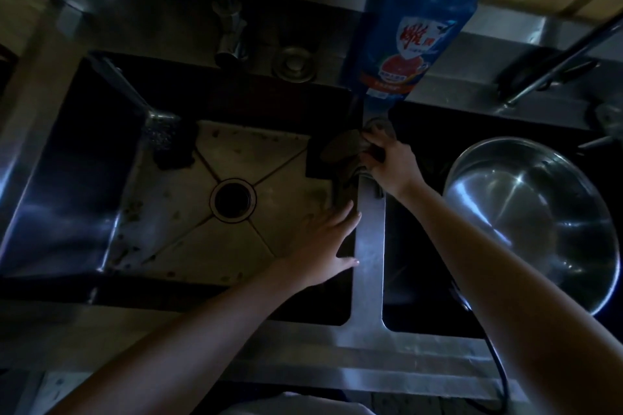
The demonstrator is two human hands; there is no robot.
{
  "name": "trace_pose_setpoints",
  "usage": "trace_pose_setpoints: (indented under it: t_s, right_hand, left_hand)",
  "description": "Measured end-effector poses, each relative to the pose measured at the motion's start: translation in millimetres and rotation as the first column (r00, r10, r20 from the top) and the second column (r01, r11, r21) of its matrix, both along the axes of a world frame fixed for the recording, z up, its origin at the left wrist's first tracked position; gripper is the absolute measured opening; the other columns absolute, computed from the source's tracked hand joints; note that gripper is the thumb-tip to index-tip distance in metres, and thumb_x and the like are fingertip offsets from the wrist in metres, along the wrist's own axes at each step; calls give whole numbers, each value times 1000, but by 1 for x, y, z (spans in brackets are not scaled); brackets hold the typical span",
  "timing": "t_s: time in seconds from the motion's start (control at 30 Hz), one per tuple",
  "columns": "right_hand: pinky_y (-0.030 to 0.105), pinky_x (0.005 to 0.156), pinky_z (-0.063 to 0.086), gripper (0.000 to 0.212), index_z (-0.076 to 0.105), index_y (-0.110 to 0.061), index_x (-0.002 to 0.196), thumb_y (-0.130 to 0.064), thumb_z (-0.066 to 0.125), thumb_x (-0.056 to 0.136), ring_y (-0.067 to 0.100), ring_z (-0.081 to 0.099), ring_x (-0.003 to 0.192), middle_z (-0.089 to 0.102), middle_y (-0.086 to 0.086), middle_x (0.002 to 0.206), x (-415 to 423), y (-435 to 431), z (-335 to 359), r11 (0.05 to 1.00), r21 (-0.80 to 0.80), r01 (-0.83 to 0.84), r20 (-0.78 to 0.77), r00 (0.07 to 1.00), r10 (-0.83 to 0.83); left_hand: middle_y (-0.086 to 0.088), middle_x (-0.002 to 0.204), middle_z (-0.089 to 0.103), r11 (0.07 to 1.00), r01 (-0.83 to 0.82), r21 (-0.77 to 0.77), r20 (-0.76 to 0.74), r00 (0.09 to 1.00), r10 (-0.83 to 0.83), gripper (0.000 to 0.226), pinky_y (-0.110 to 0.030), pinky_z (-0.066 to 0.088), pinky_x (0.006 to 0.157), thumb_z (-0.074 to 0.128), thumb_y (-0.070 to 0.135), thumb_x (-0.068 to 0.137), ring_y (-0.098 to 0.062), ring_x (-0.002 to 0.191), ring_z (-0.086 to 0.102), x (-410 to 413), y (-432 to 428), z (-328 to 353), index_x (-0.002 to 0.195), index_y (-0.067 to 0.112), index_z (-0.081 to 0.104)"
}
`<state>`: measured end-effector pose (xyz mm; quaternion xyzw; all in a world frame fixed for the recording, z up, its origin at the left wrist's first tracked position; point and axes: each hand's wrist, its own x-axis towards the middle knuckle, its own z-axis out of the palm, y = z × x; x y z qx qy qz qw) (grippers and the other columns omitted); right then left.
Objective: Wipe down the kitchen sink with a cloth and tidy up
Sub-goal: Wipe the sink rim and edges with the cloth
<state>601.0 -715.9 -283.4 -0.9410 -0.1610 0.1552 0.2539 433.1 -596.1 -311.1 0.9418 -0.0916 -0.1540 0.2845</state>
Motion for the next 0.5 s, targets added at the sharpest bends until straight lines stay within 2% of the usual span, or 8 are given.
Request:
trace_pose_setpoints:
  t_s: [0.2, 0.37, 0.5]
  right_hand:
    - [21, 103, 29, 46, 49, -18, 137, -22, 57, 92, 25, 42, 134, 46, 5, 145, 38, 15, -1, 994, 58, 93, -73, 993, -89]
    - [16, 99, 28, 44, 53, -17, 134, -19, 59, 90, 24, 45, 131, 51, 5, 141, 26, 9, 2, 994, 82, 71, -74, 995, -65]
    - [18, 100, 26, 47, 51, -18, 135, -19, 60, 89, 24, 44, 133, 47, 5, 145, -8, -6, 2, 996, 72, 42, -52, 998, -39]
  left_hand:
    - [4, 158, 4, 995, -59, -82, -139, 989, 47, 83, -49, 17, 117, 65, 44, 81, -22, 144, 13, 3, 0, 5, 147, 32, 15]
    - [1, 159, 3, 999, -21, -44, -114, 993, 16, 82, -51, 24, 114, 60, 45, 85, -25, 143, 18, -4, 4, 8, 147, 34, 8]
    - [0, 158, 6, 997, -39, -62, -124, 992, 31, 83, -41, 20, 113, 58, 41, 87, -22, 143, 20, -28, 14, 10, 147, 36, 1]
